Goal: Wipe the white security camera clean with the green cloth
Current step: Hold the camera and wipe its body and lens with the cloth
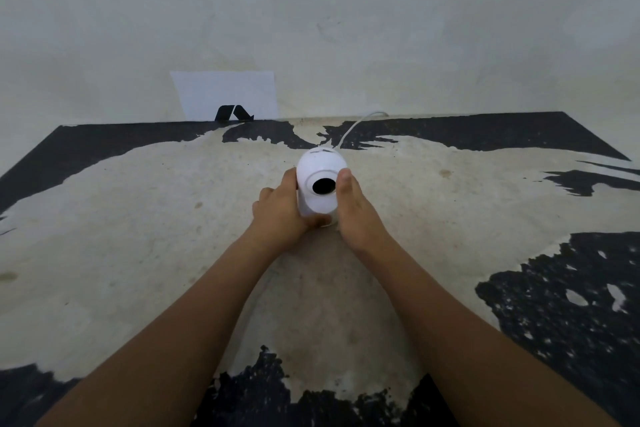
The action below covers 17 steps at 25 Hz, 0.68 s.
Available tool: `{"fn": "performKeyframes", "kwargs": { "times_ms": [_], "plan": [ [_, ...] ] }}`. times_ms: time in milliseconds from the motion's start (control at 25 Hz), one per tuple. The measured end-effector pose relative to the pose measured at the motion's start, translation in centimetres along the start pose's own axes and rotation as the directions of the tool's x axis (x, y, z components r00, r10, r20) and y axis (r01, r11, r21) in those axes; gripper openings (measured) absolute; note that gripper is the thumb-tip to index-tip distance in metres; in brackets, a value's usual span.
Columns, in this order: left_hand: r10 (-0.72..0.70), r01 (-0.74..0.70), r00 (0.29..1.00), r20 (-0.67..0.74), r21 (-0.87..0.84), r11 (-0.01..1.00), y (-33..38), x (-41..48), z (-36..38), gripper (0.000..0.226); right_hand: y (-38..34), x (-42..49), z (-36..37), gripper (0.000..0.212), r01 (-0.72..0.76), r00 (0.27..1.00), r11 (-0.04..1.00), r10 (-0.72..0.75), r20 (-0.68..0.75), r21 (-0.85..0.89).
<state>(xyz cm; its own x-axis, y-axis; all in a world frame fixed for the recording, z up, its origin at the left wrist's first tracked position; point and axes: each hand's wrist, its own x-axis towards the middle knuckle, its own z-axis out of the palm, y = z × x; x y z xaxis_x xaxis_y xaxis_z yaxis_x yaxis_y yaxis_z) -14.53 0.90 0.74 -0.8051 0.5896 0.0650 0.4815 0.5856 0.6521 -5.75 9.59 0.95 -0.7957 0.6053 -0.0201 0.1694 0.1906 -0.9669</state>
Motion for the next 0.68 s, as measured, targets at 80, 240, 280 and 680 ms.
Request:
{"fn": "performKeyframes", "kwargs": {
  "times_ms": [80,240,280,680],
  "plan": [
    [-0.021,0.021,1.000,0.014,-0.014,1.000,0.1,0.0,0.0,0.086,-0.5,-1.2,0.1,0.088,0.068,0.997,0.997,-0.067,-0.035,0.030],
    [-0.054,0.054,0.998,0.024,-0.008,0.999,0.0,0.3,0.1,0.088,-2.3,-0.2,0.1,0.071,0.128,0.989,0.987,-0.119,-0.091,0.093],
    [-0.049,0.049,0.998,0.029,-0.010,0.999,0.0,0.2,0.1,0.088,-2.1,0.3,0.0,0.065,0.092,0.993,0.989,-0.082,-0.087,0.117],
    [-0.054,0.054,0.998,0.021,0.003,0.999,0.3,-0.4,0.1,0.083,-1.5,0.0,-0.2,0.068,0.104,0.991,0.988,-0.094,-0.096,0.114]
  ]
}}
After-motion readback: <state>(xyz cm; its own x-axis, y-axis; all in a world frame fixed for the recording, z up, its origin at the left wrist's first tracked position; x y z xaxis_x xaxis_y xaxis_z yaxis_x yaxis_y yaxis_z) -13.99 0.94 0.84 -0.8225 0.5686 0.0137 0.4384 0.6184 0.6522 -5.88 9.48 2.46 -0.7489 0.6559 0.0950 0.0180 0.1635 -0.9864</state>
